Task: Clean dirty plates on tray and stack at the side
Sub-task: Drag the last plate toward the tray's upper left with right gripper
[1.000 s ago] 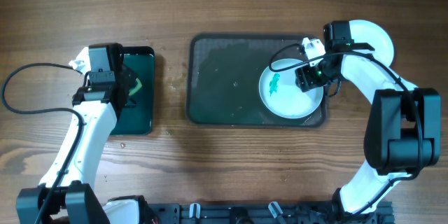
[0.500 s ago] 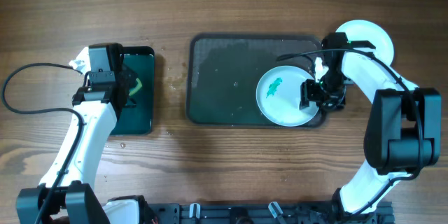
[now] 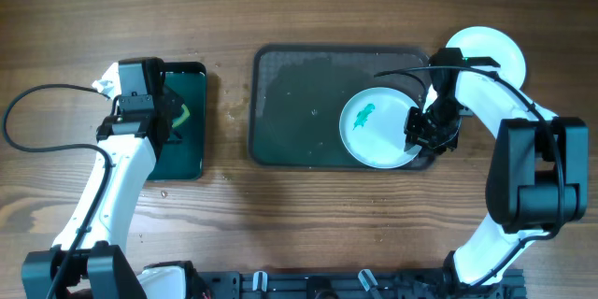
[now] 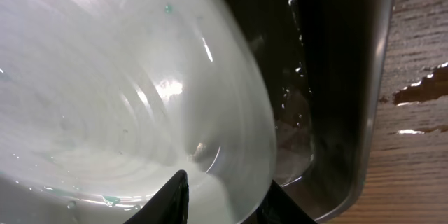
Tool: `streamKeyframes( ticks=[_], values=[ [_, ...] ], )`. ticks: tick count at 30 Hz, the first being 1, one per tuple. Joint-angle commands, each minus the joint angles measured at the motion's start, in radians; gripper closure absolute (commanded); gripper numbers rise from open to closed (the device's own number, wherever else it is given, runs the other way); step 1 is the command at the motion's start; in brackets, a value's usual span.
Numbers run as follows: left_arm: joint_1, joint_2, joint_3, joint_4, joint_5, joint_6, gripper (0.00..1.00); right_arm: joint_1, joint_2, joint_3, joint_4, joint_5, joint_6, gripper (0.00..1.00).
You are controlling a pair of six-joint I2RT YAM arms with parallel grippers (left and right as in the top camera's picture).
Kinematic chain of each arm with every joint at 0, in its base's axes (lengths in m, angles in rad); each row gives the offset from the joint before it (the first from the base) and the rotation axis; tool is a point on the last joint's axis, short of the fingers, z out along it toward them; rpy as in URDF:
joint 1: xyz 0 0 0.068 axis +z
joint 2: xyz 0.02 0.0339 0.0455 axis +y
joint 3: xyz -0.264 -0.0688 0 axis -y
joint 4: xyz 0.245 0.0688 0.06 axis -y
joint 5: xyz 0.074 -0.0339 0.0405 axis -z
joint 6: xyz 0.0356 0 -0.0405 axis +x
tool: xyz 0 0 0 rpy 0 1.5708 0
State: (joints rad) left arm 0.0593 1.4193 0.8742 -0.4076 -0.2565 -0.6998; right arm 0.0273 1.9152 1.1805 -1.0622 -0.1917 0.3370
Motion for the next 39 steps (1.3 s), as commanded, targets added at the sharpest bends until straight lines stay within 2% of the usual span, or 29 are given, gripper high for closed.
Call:
streamKeyframes(
  ticks=[1,3,4,8,10,12,15,18,23,31,34,39],
  values=[
    [0.005,-0.010,-0.003,0.006,0.006,0.012,0.96,0.018,0.021,-0.010,0.005,-0.020,0.041,0.69],
    [0.005,-0.010,-0.003,0.006,0.006,0.012,0.96,0.019,0.021,-0.010,0.047,-0.019,0.039,0.73],
    [0.005,-0.010,-0.003,0.006,0.006,0.012,0.96,0.019,0.021,-0.010,0.092,-0.011,0.035,0.82],
    [0.005,-0.010,-0.003,0.006,0.006,0.012,0.96,0.018,0.021,-0.001,0.285,-0.010,0.002,0.95],
    [0.005,-0.010,-0.003,0.006,0.006,0.012,0.96,0.018,0.021,0.012,0.377,-0.012,-0.056,0.96],
    [0.005,-0.010,-0.003,0.006,0.006,0.012,0.96,0.018,0.021,0.037,0.447,-0.013,-0.102,0.87],
    [0.005,-0.010,-0.003,0.006,0.006,0.012,0.96,0.019,0.021,0.072,0.463,-0.018,-0.102,0.74],
    [0.005,-0.010,-0.003,0.006,0.006,0.012,0.96,0.019,0.025,0.071,0.457,-0.019,-0.101,0.72],
    [0.005,-0.009,-0.003,0.007,0.006,0.012,0.96,0.021,0.045,0.068,0.543,-0.020,-0.109,0.74],
    [0.005,-0.009,-0.003,0.006,0.006,0.012,0.96,0.031,0.125,0.069,0.695,-0.012,-0.233,0.76],
    [0.005,-0.009,-0.004,0.007,0.006,0.012,0.96,0.038,0.125,0.069,0.711,-0.009,-0.232,0.94],
    [0.006,0.032,-0.005,0.023,-0.025,0.012,0.96,0.072,0.125,0.069,0.711,-0.030,-0.229,0.96]
  ],
)
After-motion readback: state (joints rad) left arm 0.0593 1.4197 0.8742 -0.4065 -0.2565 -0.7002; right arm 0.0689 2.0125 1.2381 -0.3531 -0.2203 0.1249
